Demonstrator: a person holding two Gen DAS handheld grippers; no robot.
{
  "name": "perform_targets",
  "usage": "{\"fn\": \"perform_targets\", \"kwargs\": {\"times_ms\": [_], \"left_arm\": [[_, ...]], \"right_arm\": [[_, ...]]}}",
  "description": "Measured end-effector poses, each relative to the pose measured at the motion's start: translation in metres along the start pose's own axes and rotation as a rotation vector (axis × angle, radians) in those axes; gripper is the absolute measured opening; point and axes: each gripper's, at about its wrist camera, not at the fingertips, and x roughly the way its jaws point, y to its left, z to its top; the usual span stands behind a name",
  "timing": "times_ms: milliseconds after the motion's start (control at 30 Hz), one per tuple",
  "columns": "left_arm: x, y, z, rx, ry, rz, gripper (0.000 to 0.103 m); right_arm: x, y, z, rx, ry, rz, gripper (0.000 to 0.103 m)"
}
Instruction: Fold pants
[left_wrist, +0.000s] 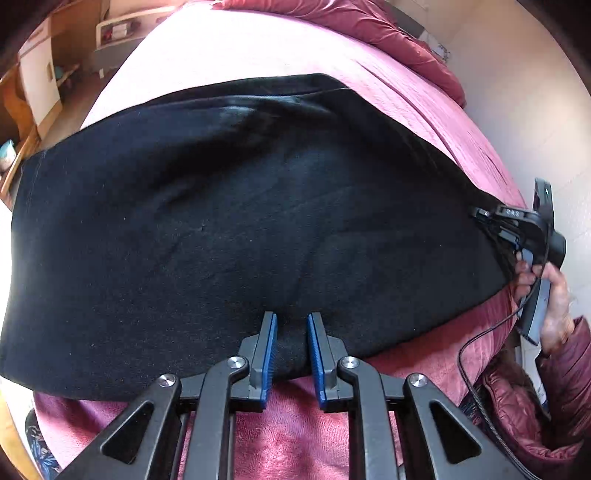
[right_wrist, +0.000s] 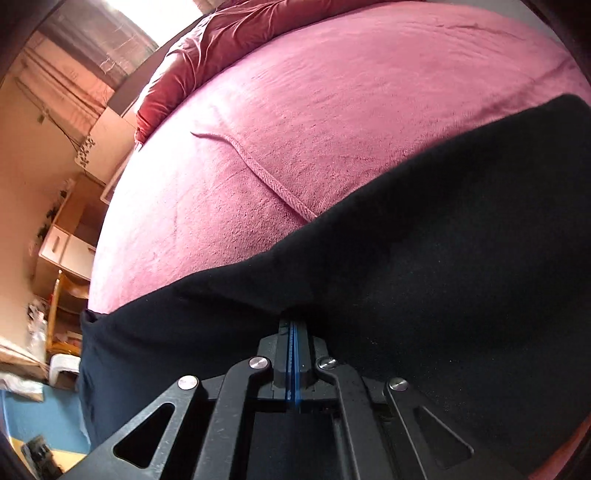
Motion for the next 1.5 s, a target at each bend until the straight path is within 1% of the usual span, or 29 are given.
{"fn": "perform_targets", "kwargs": {"times_ms": [100, 167, 233, 333, 400, 467, 533, 567, 633, 667, 700, 733, 800, 900, 1033, 1133, 1167, 1267, 1300, 1367, 1433, 1500], "left_arm": [[-0.003, 0.001, 0.003, -0.001, -0.004, 0.001, 0.018], [-0.008, -0.004, 0.005, 0.016, -0.018, 0.012, 0.018], [-0.012, -0.009, 0.007, 0.028, -0.043, 0.029, 0.018], [-0.019, -0.017, 0.010, 0.035, -0.083, 0.037, 0.021], [-0.022, -0.023, 0.015, 0.034, -0.112, 0.046, 0.023], [-0.025, -0.032, 0.019, 0.033, -0.142, 0.070, 0.025], [-0.028, -0.045, 0.025, 0.043, -0.182, 0.089, 0.026], [-0.030, -0.050, 0.027, 0.048, -0.200, 0.096, 0.026], [-0.032, -0.061, 0.031, 0.059, -0.229, 0.111, 0.026], [-0.033, -0.066, 0.033, 0.071, -0.238, 0.112, 0.027], [-0.033, -0.073, 0.033, 0.086, -0.246, 0.114, 0.027], [-0.032, -0.082, 0.041, 0.100, -0.249, 0.117, 0.027], [-0.031, -0.094, 0.041, 0.130, -0.246, 0.110, 0.027], [-0.026, -0.110, 0.041, 0.168, -0.237, 0.113, 0.027], [-0.017, -0.125, 0.033, 0.200, -0.206, 0.107, 0.027], [-0.010, -0.135, 0.031, 0.222, -0.187, 0.104, 0.027], [-0.012, -0.136, 0.026, 0.225, -0.181, 0.104, 0.027], [-0.002, -0.141, 0.024, 0.240, -0.162, 0.105, 0.027], [0.002, -0.143, 0.024, 0.246, -0.158, 0.105, 0.027], [0.004, -0.147, 0.024, 0.257, -0.151, 0.108, 0.027], [0.006, -0.149, 0.023, 0.263, -0.146, 0.108, 0.027], [0.008, -0.151, 0.023, 0.270, -0.141, 0.110, 0.027]], "right_arm": [[-0.011, -0.003, -0.001, 0.028, -0.001, 0.029, 0.000], [-0.019, -0.004, -0.006, 0.020, -0.010, 0.036, 0.005], [-0.031, -0.002, -0.007, 0.014, -0.025, 0.015, 0.006], [-0.057, -0.021, -0.005, 0.021, -0.055, -0.034, 0.011], [-0.079, -0.037, -0.004, 0.041, -0.081, -0.062, 0.017], [-0.094, -0.047, 0.000, 0.044, -0.103, -0.094, 0.033], [-0.111, -0.060, -0.007, 0.033, -0.118, -0.142, 0.040], [-0.117, -0.066, -0.010, 0.038, -0.114, -0.156, 0.043], [-0.121, -0.075, -0.015, 0.074, -0.096, -0.198, 0.046], [-0.125, -0.083, -0.018, 0.095, -0.096, -0.201, 0.046], [-0.127, -0.089, -0.019, 0.114, -0.098, -0.201, 0.046], [-0.127, -0.095, -0.019, 0.134, -0.098, -0.201, 0.046], [-0.125, -0.103, -0.019, 0.179, -0.098, -0.163, 0.046], [-0.126, -0.111, -0.020, 0.217, -0.100, -0.123, 0.043], [-0.129, -0.121, -0.018, 0.268, -0.118, -0.067, 0.043], [-0.129, -0.129, -0.015, 0.293, -0.130, -0.059, 0.044], [-0.127, -0.131, -0.014, 0.303, -0.130, -0.063, 0.044], [-0.122, -0.136, -0.006, 0.311, -0.131, -0.080, 0.042], [-0.120, -0.136, -0.004, 0.309, -0.129, -0.089, 0.039], [-0.120, -0.138, 0.001, 0.293, -0.130, -0.110, 0.012], [-0.120, -0.138, 0.004, 0.282, -0.133, -0.115, 0.008], [-0.123, -0.135, 0.006, 0.248, -0.143, -0.124, 0.007]]}}
